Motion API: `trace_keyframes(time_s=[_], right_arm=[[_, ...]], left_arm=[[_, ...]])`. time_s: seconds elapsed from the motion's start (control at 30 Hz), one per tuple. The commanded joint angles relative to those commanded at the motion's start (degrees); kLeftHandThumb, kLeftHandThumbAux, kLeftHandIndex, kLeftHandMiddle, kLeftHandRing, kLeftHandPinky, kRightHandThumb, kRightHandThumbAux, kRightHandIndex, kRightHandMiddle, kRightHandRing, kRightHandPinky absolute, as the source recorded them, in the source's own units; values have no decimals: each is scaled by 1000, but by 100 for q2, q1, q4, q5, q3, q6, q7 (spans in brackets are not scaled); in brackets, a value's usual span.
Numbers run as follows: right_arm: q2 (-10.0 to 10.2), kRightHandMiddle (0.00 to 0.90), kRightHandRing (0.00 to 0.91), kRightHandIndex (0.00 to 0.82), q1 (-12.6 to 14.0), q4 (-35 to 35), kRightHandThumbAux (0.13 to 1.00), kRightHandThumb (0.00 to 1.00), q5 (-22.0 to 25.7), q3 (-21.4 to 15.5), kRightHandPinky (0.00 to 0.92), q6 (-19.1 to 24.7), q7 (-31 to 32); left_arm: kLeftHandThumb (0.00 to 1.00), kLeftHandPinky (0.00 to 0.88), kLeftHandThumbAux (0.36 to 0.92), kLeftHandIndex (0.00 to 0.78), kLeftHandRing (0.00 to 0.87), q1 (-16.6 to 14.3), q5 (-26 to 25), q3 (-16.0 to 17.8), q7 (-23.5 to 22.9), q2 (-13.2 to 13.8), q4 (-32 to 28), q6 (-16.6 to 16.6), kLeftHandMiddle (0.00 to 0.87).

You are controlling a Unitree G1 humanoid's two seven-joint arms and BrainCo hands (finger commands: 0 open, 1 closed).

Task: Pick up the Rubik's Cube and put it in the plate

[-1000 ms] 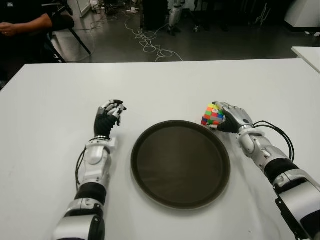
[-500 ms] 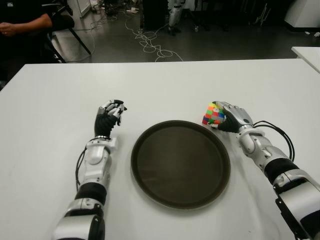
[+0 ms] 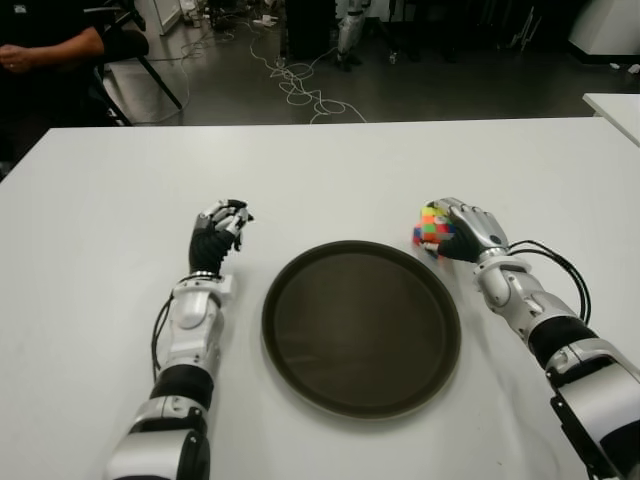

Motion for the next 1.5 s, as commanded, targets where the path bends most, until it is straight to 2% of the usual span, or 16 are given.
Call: trace_keyframes(time_s=[0.43, 0.97, 1.5], right_arm=[[36, 458, 431, 412, 4, -5, 687, 834, 59, -82, 460, 147, -150], [64, 469, 446, 387, 34, -87, 694, 828, 159, -175, 467, 255, -208], [59, 471, 439, 381, 92, -241, 696, 827, 219, -205, 465, 269, -259]], left_arm=[[857, 793, 656, 424, 767, -33, -14, -2, -80, 19, 87, -74, 548], [856, 787, 657, 423, 764, -80, -36, 54, -126, 20, 210, -186, 545], [857, 791, 655, 426, 766, -57, 24, 37, -46, 29, 158, -136, 556]])
